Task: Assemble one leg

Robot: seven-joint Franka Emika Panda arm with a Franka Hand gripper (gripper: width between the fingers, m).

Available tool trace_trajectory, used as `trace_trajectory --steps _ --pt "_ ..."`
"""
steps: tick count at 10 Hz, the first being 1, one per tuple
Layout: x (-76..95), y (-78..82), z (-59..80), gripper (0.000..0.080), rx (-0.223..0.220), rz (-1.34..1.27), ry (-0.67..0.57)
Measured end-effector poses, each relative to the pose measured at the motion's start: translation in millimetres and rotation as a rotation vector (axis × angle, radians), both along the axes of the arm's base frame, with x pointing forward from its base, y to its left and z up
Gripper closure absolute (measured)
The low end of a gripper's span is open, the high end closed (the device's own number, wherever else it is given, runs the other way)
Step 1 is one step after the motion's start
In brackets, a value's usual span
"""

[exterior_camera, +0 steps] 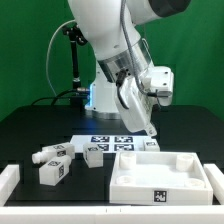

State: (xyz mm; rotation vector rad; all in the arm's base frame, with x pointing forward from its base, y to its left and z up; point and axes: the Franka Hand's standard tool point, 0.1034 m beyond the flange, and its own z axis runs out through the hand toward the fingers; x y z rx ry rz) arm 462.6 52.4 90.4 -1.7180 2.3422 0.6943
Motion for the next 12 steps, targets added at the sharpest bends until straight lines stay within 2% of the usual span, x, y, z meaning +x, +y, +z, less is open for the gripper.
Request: trace_trajectory --steps 2,3,4,5,6,8,9,10,11,12 --pt "-1.1 -1.4 -2.3 0.015 -0.005 -0.001 0.0" --pt "-3.4 -14.3 -15.8 0.015 -0.087 -0.005 -0.06" --pt "-8.4 -19.0 -24.2 0.015 -0.137 -0.002 -0.087" --pt "-7.2 -20.7 -28.6 0.015 -0.166 0.015 -0.113" --pt "-7.6 -22.8 -32.9 0.015 -0.175 0.033 -0.12" --pt "-10.0 -23.9 -39.0 0.015 -0.167 0.091 -0.126" --pt "-10.0 -19.9 -37.9 0.015 -0.105 0.136 -0.099" --pt "-8.0 -13.8 -36.1 0.015 -0.076 0.124 -0.048" --pt "-7.0 -6.9 -37.8 0.015 -0.061 0.139 -0.018" --pt "-6.3 -8.4 -38.8 0.015 -0.064 0.14 -0.022"
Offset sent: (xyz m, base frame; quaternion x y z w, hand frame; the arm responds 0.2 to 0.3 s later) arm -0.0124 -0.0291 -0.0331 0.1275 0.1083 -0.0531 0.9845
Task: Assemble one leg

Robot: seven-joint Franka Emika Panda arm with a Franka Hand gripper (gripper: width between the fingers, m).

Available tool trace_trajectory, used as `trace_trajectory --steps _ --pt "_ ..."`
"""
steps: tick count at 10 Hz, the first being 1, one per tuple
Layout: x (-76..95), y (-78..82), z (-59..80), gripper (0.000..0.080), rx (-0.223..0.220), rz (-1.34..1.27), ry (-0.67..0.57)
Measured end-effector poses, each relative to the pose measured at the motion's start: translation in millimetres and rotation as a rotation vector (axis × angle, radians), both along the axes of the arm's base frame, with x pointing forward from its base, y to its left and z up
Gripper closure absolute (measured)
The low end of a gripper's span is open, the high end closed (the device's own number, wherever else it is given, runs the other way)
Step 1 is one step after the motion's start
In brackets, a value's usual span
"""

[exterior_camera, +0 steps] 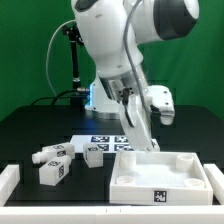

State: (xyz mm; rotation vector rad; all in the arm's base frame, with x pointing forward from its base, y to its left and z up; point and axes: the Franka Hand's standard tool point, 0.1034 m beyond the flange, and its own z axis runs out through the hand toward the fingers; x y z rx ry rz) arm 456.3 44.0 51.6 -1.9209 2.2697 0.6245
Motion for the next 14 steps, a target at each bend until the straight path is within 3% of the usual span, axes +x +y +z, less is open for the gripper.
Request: trace_trajectory --steps 4,5,8,11,14 --pt "0.3 -1.5 -1.0 0.015 -0.004 -0.003 -0.01" --pt "3.5 -12.8 -5.3 0.015 -0.041 -0.044 -0.095" --pt "1.6 -25.8 -10.8 0.015 -0.103 -0.082 -0.231" --pt "-0.2 -15.2 -13.5 0.015 -0.065 -0.042 -0.17" --pt "0.4 -13.4 -24.0 0.015 -0.074 -0.037 -0.149"
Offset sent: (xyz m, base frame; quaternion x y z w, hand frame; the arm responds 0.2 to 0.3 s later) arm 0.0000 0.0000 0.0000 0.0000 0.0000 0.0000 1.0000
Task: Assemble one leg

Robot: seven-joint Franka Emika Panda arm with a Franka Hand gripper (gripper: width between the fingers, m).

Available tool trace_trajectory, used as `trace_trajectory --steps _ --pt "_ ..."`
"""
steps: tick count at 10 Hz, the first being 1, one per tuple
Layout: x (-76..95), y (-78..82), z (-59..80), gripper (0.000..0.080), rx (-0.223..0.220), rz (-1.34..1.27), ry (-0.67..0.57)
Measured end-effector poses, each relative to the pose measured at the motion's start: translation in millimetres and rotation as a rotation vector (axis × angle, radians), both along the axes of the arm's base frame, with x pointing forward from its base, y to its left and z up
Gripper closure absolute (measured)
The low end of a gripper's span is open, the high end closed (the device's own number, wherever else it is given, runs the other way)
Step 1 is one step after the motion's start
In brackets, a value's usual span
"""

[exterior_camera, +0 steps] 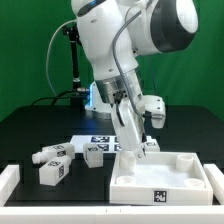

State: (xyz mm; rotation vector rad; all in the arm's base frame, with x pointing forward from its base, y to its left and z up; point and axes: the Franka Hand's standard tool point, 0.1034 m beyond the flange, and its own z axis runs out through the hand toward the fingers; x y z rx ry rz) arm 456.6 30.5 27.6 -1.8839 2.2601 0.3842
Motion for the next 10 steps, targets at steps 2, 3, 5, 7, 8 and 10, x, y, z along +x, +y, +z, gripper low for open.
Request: trace_trajectory --steps 2,3,5,7,8,10 --pt "2.5 -3.5 -7.6 0.015 -0.009 0.003 0.008" --pt "5.6 -5.2 -10.1 0.015 -0.017 0.012 0.013" --pt "10.7 -4.8 -17.4 0.015 -0.03 0.018 0.035" --pt "10.2 -5.1 -17.6 0.0273 -0.03 0.017 0.036" --pt "10.1 -5.1 -17.7 0.0408 -0.03 0.018 0.036" --pt "9.9 -5.0 -17.8 0.0598 -0.03 0.018 0.037"
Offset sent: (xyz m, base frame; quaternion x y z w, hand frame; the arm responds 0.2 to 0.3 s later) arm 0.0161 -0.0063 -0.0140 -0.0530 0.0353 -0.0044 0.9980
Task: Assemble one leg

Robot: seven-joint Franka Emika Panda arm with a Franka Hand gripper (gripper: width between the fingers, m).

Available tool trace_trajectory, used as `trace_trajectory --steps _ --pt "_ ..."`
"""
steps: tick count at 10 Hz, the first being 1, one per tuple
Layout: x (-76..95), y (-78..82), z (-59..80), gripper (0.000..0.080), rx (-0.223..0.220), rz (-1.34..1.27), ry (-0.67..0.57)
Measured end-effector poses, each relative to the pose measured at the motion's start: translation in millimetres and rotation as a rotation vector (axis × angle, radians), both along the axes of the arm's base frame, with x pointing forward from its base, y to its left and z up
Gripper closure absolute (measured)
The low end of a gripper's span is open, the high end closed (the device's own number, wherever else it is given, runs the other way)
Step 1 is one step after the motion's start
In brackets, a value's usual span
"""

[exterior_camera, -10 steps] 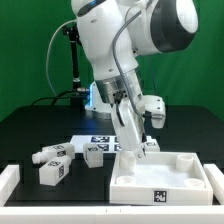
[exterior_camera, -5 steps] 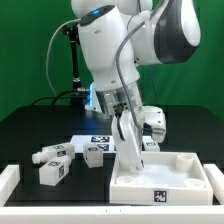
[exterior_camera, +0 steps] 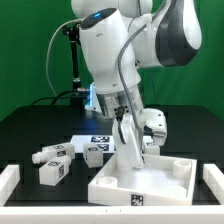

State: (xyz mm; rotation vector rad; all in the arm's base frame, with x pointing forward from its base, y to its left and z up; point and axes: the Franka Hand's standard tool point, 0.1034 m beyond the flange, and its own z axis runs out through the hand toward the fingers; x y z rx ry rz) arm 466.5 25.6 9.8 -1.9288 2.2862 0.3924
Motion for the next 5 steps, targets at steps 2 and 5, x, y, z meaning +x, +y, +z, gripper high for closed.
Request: trace_trajectory --steps 2,5 --pt "2.0 -1.5 1.0 0.0718 -0.006 -0.002 -0.008" --pt "11.8 2.5 4.0 0.0725 -0.03 0.05 -0.015"
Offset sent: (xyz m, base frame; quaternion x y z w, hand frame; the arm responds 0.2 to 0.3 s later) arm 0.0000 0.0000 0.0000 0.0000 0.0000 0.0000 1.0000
